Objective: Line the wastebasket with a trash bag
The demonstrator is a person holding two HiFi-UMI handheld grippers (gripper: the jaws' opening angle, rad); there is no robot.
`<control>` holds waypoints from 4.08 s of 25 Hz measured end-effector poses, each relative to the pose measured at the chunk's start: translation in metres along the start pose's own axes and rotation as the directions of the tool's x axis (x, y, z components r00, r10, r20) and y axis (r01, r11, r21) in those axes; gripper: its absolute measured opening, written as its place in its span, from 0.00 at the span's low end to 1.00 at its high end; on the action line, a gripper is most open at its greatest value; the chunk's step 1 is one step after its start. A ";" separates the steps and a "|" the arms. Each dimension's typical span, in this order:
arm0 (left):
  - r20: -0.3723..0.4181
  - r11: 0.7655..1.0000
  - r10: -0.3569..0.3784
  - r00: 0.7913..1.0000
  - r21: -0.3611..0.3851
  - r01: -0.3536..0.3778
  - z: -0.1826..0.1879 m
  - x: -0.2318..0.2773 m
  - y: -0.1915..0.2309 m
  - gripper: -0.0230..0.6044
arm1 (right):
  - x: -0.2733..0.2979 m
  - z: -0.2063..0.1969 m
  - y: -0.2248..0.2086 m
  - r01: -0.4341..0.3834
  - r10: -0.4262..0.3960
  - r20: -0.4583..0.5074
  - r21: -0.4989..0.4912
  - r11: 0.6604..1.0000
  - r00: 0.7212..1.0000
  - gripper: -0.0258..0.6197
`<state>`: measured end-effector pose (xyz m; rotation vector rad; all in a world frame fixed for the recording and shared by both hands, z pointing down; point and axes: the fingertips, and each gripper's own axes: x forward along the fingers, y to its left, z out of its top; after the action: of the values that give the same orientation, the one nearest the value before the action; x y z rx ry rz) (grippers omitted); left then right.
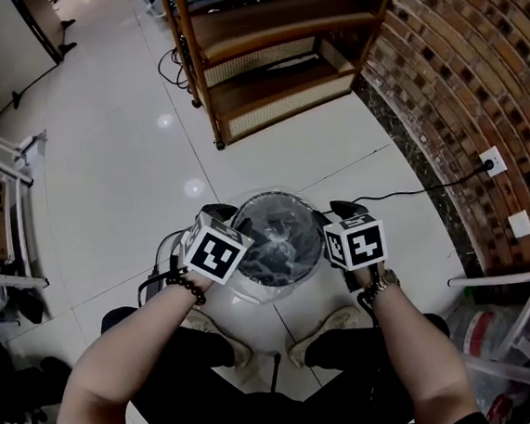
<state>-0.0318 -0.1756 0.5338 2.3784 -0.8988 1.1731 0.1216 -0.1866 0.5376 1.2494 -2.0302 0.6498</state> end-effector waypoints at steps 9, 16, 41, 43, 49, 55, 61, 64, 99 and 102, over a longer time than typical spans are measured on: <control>0.088 0.990 -0.025 0.996 0.139 0.012 0.020 -0.007 -0.021 0.04 | 0.033 -0.006 0.069 -0.107 0.095 -0.074 -0.170 0.980 0.993 0.18; 0.093 0.990 -0.032 0.995 0.138 0.019 0.013 0.001 -0.018 0.04 | 0.064 -0.023 0.083 -0.123 0.092 -0.154 -0.209 0.970 0.984 0.04; 0.038 0.988 -0.068 0.997 0.143 0.062 0.016 0.005 0.022 0.04 | 0.173 -0.099 0.106 -0.205 0.152 -0.427 -0.083 0.975 0.891 0.04; 0.037 0.986 -0.070 0.997 0.155 0.063 0.020 0.006 0.021 0.04 | 0.183 -0.105 0.106 -0.218 0.162 -0.450 -0.076 0.973 0.878 0.04; 0.001 0.984 -0.085 0.996 0.157 0.084 0.015 0.012 0.024 0.04 | 0.216 -0.127 0.102 -0.220 0.174 -0.471 -0.043 0.975 0.865 0.04; 0.002 0.985 -0.087 0.996 0.149 0.086 0.020 0.012 0.027 0.04 | 0.237 -0.152 0.100 -0.216 0.181 -0.522 -0.006 0.976 0.833 0.04; -0.003 0.985 -0.086 0.996 0.149 0.086 0.020 0.013 0.029 0.04 | 0.258 -0.165 0.100 -0.227 0.201 -0.541 0.018 0.974 0.817 0.04; -0.007 0.985 -0.087 0.996 0.147 0.087 0.020 0.014 0.030 0.04 | 0.265 -0.178 0.100 -0.228 0.202 -0.566 0.025 0.973 0.799 0.04; -0.023 0.987 -0.083 0.996 0.139 0.085 0.013 0.014 0.030 0.04 | 0.284 -0.191 0.098 -0.205 0.185 -0.597 0.036 0.978 0.781 0.04; -0.007 0.986 -0.085 0.996 0.142 0.085 0.018 0.011 0.027 0.04 | 0.274 -0.175 0.103 -0.233 0.214 -0.572 0.040 0.972 0.792 0.04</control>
<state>-0.0343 -0.2100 0.5328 2.5015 -0.7274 1.2422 -0.0134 -0.1791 0.8512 0.6712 -1.6665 0.9692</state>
